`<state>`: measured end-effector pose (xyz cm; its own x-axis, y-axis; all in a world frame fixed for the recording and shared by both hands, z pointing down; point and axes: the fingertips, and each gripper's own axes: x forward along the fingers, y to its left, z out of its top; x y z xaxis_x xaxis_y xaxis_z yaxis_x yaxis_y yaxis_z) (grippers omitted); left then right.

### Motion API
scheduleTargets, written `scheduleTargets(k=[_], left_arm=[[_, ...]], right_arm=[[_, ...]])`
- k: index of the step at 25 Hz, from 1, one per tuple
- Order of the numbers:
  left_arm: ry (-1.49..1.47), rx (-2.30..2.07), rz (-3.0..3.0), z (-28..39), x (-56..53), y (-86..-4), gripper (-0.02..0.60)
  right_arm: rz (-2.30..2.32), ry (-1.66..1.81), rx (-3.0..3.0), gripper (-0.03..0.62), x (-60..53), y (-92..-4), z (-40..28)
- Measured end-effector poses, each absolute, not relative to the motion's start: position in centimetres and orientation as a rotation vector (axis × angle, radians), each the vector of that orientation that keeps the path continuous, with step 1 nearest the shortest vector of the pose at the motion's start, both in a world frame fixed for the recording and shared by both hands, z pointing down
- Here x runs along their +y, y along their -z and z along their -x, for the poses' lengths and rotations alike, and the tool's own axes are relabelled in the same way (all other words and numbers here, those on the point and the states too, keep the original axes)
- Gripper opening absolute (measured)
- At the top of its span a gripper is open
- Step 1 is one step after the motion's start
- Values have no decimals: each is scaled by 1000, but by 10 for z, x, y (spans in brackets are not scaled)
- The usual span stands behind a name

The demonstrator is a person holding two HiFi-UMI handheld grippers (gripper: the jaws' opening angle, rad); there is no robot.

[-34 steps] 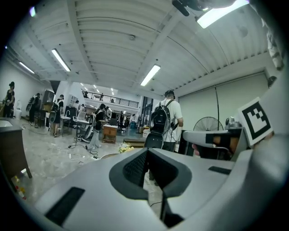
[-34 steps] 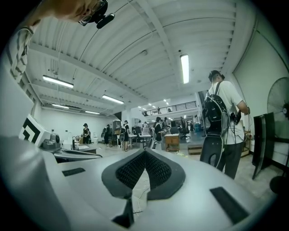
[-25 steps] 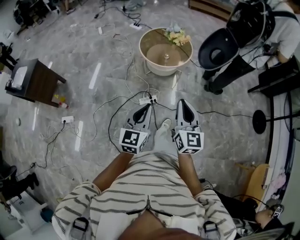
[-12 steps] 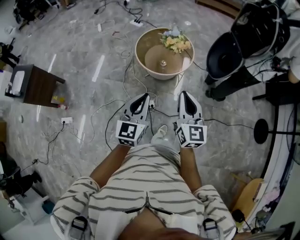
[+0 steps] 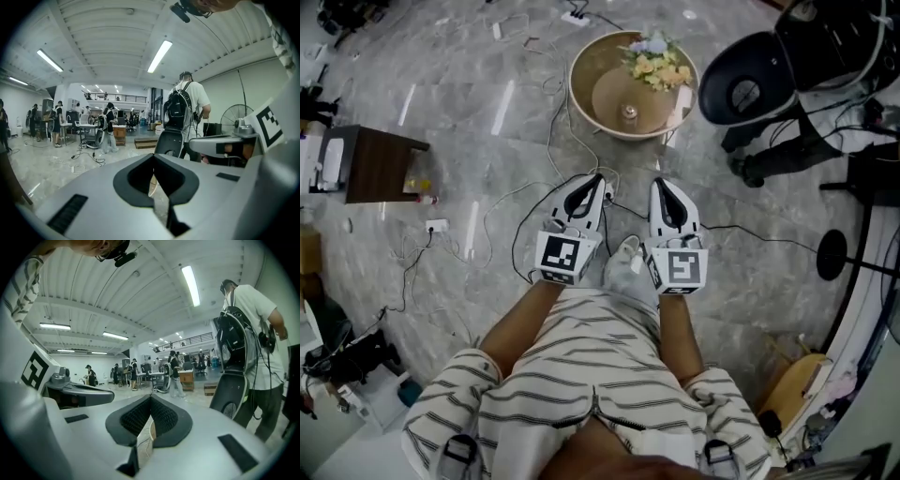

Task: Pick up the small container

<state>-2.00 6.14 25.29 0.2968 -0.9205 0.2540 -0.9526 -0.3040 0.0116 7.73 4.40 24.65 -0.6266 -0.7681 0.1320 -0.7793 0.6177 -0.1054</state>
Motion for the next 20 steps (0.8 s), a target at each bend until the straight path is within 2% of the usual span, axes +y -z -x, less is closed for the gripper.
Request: scheduleTargets(k=[4, 20], left_arm=[[-331, -1707, -2401, 31, 42, -273, -2], [-482, -1468, -2398, 70, -83, -421, -2]], right_arm=[[-1316, -187, -2708, 9, 38, -263, -65], [-1528, -434, -2550, 9, -64, -384, -17]])
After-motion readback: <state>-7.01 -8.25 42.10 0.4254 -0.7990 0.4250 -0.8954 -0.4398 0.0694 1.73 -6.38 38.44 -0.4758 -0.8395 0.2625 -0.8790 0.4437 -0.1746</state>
